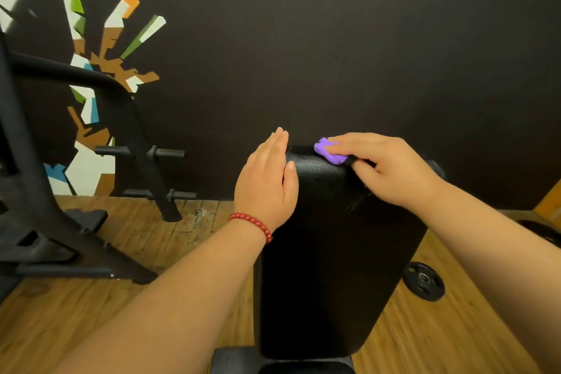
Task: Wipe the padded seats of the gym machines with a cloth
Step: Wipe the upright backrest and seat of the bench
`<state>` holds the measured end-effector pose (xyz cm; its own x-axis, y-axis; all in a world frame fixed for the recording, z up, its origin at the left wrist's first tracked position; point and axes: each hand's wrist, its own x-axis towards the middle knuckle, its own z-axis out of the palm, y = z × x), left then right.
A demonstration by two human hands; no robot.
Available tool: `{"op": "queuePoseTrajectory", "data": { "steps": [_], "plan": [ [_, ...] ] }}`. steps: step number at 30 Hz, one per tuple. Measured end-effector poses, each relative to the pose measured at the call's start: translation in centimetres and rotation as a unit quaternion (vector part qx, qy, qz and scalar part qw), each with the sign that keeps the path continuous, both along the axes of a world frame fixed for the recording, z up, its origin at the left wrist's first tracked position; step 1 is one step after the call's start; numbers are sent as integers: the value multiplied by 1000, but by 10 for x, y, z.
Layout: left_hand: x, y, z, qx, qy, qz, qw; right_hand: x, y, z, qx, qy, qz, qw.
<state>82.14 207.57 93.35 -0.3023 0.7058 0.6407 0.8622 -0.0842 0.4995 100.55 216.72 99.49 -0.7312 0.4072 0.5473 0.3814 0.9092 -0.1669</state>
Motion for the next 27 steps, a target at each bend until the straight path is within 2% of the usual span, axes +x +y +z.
{"op": "queuePoseTrajectory", "data": {
  "steps": [6,12,15,20,27],
  "plan": [
    [-1,-1,1,-6,9,-4,1000,-52,-24,0,-1,15,4,1000],
    [-6,2,-3,-1,24,-10,1000,-8,-12,-5,6,61,-13,998],
    [-4,3,-3,13,19,-6,1000,-16,-14,-8,5,84,-51,995],
    [-3,0,-3,15,7,-15,1000,-65,-28,-3,9,42,-28,999],
    [-5,2,-6,33,21,-19,999,-10,-18,-9,12,83,-44,996]
  ]
}}
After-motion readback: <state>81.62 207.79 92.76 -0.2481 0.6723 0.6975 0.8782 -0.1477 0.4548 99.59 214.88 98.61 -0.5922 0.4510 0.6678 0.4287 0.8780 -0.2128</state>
